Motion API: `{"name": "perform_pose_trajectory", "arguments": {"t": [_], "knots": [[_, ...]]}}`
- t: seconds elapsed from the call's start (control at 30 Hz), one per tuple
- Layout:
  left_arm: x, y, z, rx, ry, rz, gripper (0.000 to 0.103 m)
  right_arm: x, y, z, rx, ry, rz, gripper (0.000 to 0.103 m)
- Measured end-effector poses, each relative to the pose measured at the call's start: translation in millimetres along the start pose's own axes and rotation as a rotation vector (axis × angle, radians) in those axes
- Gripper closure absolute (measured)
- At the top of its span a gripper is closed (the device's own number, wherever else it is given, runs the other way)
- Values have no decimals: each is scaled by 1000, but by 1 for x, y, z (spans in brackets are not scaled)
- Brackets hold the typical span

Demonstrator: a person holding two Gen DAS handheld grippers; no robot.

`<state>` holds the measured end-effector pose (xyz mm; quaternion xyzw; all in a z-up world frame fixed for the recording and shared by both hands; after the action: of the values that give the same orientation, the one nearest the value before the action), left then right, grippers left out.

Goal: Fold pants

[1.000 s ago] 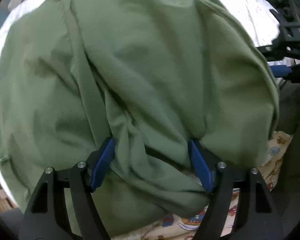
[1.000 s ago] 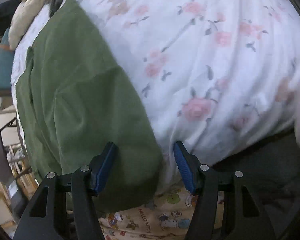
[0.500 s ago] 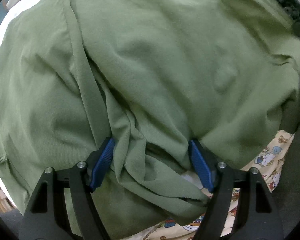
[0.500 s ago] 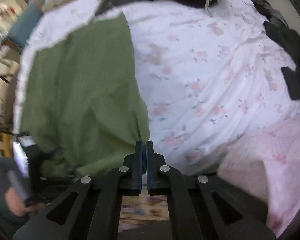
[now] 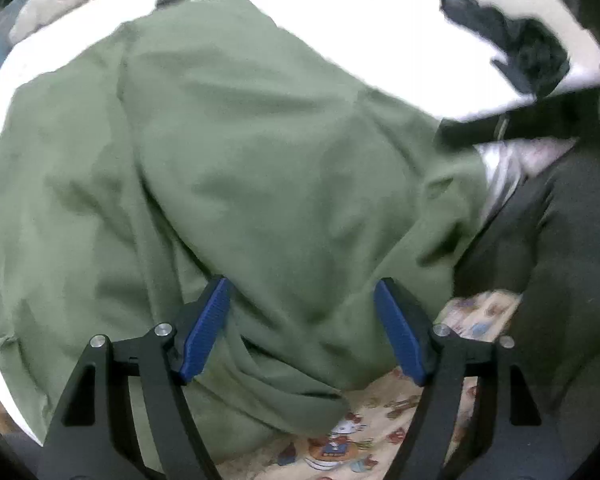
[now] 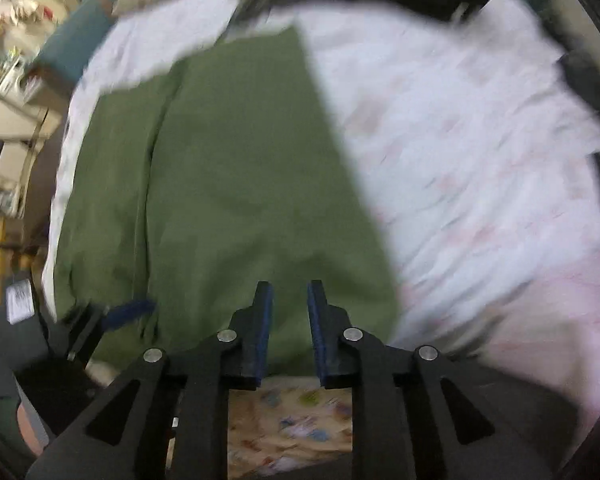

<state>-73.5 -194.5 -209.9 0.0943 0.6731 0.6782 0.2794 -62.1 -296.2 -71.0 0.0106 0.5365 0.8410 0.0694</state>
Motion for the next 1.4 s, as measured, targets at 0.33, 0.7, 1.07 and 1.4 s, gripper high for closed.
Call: {"name": "perform_pose_trajectory", "arguments": {"t": [0.33,0.7,1.07,1.4], "knots": [[22,-15,1,-66,-50,114,24,67,-71,-36,203,-53,416,85],[-15,59,128,-2,551,-137,23,97,-25,1,-500,-591,-3,27],[-7,53,150,-8,664,-139,23,81,-54,-47,-435,-753,-296,27],[-11,59,149,-38,633,-191,23,62,-33,-81,-386,-767,-527,46]]}}
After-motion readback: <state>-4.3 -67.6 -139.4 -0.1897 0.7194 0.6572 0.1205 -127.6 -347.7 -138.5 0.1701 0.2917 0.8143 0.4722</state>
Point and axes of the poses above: each gripper's, at about its wrist camera, not at the fingertips, and y roughly against the way its jaws point, z to its left, x to its underside, the point moved 8 cm from there along -y, roughly the way its jaws point, and after that the axes turned 15 degrees about -x, right-handed, at the moved point
